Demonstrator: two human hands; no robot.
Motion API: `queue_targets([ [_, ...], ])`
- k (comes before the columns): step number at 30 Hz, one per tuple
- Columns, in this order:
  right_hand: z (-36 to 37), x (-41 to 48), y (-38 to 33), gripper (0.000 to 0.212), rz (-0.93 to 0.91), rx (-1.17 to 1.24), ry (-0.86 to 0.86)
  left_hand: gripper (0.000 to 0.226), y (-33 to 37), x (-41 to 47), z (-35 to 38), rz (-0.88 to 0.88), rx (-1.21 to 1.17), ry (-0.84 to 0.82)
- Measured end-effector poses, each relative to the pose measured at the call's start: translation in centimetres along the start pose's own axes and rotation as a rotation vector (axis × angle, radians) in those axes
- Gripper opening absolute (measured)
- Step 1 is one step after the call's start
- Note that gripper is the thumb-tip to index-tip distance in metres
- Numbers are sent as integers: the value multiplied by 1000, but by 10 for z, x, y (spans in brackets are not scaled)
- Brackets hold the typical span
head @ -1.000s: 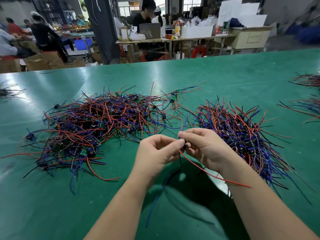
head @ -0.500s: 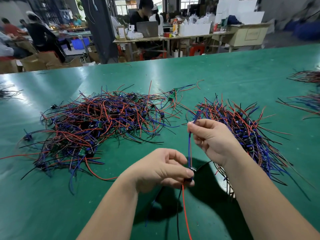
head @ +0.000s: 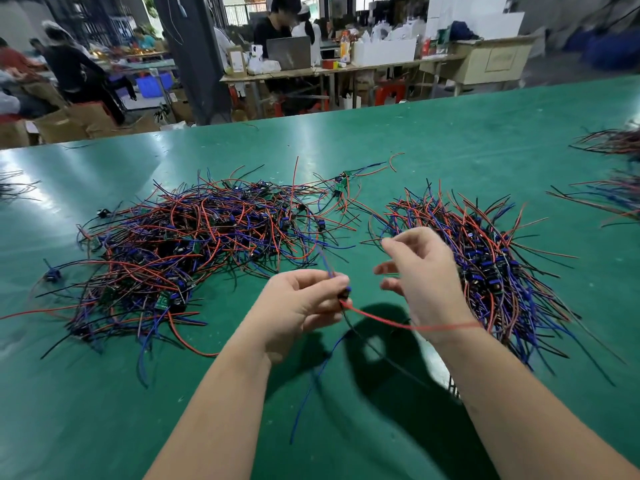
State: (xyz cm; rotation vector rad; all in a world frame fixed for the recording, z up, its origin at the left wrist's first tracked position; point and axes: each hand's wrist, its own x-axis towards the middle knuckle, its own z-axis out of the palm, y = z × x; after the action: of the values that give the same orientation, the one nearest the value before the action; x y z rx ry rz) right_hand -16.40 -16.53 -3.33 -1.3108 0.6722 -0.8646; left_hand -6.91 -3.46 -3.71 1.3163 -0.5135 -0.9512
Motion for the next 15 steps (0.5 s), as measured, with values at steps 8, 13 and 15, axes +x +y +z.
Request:
queue_targets([
  [8, 4, -19, -11, 15, -300, -547, -218, 29, 0, 3, 3, 72, -116, 41],
  [13, -14, -20, -33, 18, -369, -491, -186, 34, 2, -1, 8, 107, -131, -91],
  [15, -32, -22, -38, 20, -376, -454, -127, 29, 2, -2, 8, 107, -132, -90],
])
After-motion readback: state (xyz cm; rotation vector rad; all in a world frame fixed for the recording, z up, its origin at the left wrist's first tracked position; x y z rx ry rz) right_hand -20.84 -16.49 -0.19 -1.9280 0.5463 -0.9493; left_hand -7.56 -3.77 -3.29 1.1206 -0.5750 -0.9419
